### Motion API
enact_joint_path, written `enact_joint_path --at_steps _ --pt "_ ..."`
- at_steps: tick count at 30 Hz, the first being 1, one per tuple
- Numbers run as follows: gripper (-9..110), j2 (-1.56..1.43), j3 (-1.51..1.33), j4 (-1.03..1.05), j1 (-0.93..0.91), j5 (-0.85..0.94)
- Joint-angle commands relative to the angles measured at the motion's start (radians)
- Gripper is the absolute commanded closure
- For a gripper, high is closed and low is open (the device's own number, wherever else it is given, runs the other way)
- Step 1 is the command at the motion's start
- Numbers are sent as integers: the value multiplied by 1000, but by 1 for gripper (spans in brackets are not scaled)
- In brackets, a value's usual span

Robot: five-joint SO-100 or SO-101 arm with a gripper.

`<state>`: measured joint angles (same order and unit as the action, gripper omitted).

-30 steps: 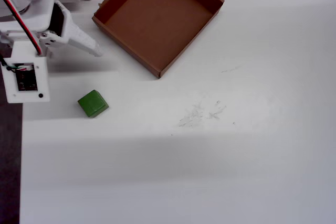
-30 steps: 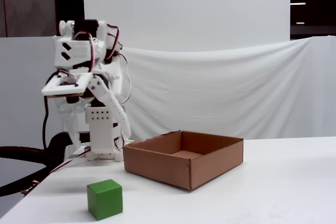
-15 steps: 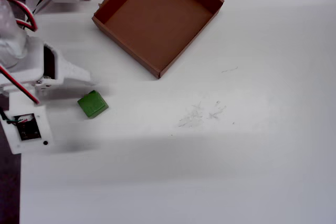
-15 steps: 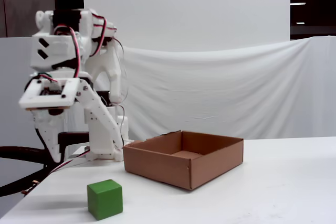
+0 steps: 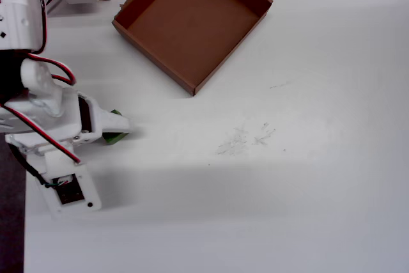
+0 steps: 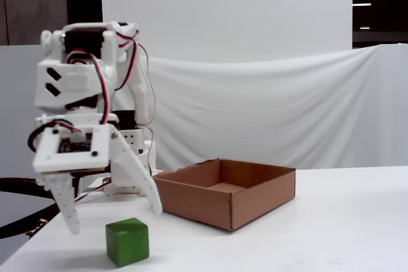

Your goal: Grasp a green cube and put it in a box.

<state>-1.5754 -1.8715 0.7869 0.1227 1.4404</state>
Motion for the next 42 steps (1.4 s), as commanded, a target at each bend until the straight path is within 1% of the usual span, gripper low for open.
enact_joint_path --at_steps 1,12,30,42 --pt "60 -28 5 -5 25 2" --pt "61 -86 -133 -46 77 5" --pt "66 -35 3 -26 40 3" --pt "68 -28 -87 -67 58 11"
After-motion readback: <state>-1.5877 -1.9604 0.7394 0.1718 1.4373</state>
